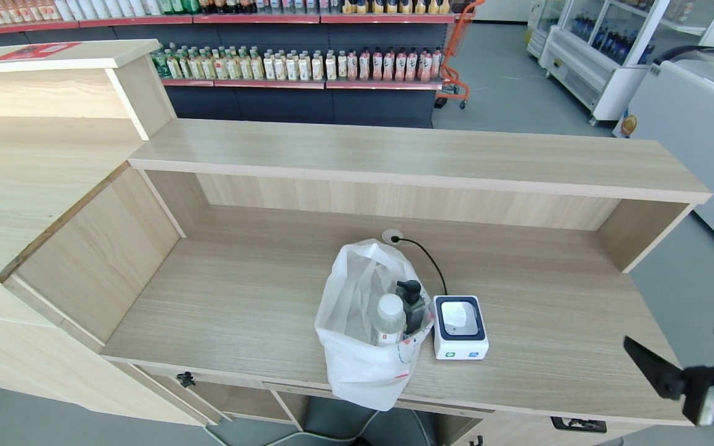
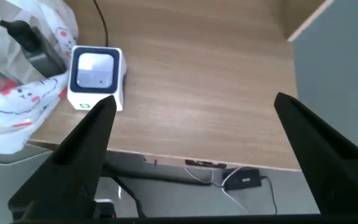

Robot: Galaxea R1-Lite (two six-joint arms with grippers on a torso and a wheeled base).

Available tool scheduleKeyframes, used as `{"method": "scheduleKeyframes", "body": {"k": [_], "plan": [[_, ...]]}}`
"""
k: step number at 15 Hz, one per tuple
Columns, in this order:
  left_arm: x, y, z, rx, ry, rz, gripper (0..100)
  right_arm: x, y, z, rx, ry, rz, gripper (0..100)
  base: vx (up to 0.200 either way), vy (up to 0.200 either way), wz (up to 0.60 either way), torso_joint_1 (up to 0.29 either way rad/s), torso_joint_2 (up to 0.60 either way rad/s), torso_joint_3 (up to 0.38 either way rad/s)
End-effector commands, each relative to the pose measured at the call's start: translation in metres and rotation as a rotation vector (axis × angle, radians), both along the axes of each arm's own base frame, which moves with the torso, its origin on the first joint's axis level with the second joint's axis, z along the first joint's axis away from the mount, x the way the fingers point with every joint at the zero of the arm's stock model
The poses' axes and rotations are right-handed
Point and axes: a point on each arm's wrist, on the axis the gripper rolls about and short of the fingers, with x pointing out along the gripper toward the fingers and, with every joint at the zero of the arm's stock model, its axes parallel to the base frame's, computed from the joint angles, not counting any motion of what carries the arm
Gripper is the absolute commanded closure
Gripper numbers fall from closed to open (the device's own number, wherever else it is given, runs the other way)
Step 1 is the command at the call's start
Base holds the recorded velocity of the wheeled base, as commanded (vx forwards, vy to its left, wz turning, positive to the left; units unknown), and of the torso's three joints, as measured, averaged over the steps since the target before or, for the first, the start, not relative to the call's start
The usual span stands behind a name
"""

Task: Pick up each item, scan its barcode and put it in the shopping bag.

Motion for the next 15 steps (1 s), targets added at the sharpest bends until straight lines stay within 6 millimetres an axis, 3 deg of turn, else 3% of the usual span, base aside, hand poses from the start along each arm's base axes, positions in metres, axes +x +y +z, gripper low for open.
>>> {"method": "scheduleKeyframes", "body": {"k": [1, 5, 10, 15], "plan": [[0.0, 0.0, 0.0, 0.0, 0.0, 0.001, 100, -0.059, -0.028, -0.029, 0.012, -0.059, -0.084, 0, 0.0, 0.0, 0.0, 0.0, 0.0, 0.0], [0.0, 0.0, 0.0, 0.0, 0.0, -0.001, 100, -0.063, -0.032, -0.025, 0.112, -0.106, 0.039, 0, 0.0, 0.0, 0.0, 0.0, 0.0, 0.0], [0.0, 0.0, 0.0, 0.0, 0.0, 0.001, 100, -0.109, -0.033, -0.058, 0.13, -0.129, 0.08, 0, 0.0, 0.0, 0.0, 0.0, 0.0, 0.0], [0.0, 0.0, 0.0, 0.0, 0.0, -0.001, 100, -0.125, -0.033, -0.065, 0.107, -0.268, 0.088, 0, 0.0, 0.0, 0.0, 0.0, 0.0, 0.0]]}}
